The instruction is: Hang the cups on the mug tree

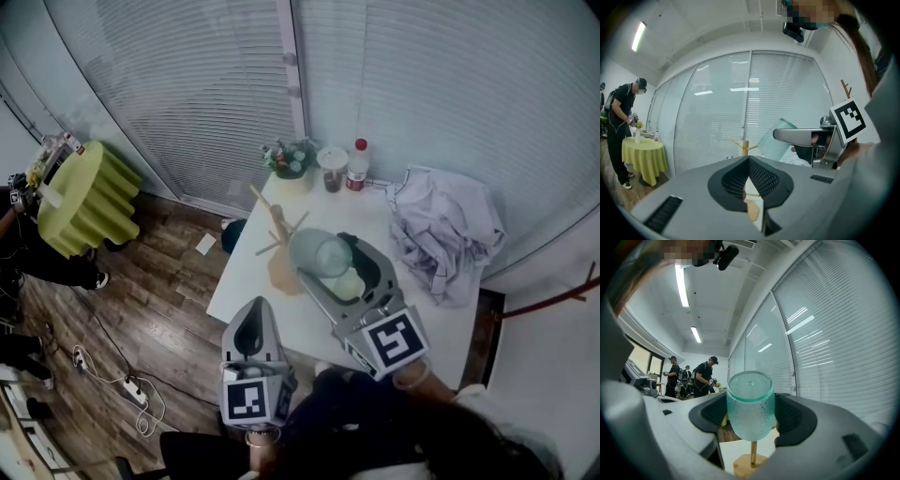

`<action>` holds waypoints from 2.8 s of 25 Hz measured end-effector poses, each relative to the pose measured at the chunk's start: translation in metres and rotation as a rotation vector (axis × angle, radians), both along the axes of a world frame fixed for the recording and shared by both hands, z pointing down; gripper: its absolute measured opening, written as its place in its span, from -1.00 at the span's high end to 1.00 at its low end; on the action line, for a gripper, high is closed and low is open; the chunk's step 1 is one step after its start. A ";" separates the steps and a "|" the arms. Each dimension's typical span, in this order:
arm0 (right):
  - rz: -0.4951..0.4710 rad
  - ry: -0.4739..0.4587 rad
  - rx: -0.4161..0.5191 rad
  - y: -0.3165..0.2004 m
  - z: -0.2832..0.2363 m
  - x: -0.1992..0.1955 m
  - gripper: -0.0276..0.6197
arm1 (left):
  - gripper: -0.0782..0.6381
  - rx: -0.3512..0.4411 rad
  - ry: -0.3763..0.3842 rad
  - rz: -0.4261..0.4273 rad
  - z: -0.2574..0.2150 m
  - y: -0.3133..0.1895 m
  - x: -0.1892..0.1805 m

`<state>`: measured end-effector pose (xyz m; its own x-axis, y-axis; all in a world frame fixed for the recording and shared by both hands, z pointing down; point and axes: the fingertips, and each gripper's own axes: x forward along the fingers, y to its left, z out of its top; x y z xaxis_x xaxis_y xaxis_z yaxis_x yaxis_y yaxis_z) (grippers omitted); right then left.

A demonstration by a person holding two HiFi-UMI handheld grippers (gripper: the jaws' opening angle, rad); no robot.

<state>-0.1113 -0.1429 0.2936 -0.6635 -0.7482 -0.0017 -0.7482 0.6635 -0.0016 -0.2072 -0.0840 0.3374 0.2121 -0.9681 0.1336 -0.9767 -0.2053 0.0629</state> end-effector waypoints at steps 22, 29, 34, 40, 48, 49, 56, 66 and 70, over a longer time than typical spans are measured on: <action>-0.032 0.019 -0.020 -0.019 0.021 -0.013 -0.07 | 0.78 -0.039 0.007 -0.018 0.015 -0.011 -0.004; -0.033 0.022 -0.046 -0.023 0.030 -0.018 -0.07 | 0.78 -0.057 0.009 -0.023 0.020 -0.014 -0.008; -0.032 0.030 -0.061 -0.029 0.039 -0.017 -0.06 | 0.78 -0.060 0.013 -0.025 0.023 -0.019 -0.008; -0.035 0.045 -0.071 -0.033 0.043 -0.020 -0.06 | 0.78 -0.070 0.009 -0.023 0.026 -0.021 -0.009; -0.037 0.060 -0.078 -0.033 0.049 -0.022 -0.06 | 0.78 -0.089 0.019 -0.032 0.031 -0.023 -0.011; -0.037 0.065 -0.078 -0.032 0.050 -0.022 -0.06 | 0.78 -0.089 0.018 -0.030 0.031 -0.023 -0.011; -0.036 0.086 -0.081 -0.032 0.058 -0.022 -0.06 | 0.78 -0.092 0.017 -0.017 0.034 -0.024 -0.007; -0.027 0.092 -0.087 -0.032 0.063 -0.023 -0.06 | 0.78 -0.092 0.017 -0.003 0.036 -0.027 -0.007; -0.019 0.096 -0.077 -0.031 0.062 -0.023 -0.06 | 0.78 -0.085 0.018 0.005 0.034 -0.029 -0.005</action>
<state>-0.1345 -0.1741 0.3556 -0.6721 -0.7307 0.1196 -0.7344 0.6785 0.0175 -0.2127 -0.1126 0.3714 0.2199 -0.9523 0.2115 -0.9742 -0.2034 0.0974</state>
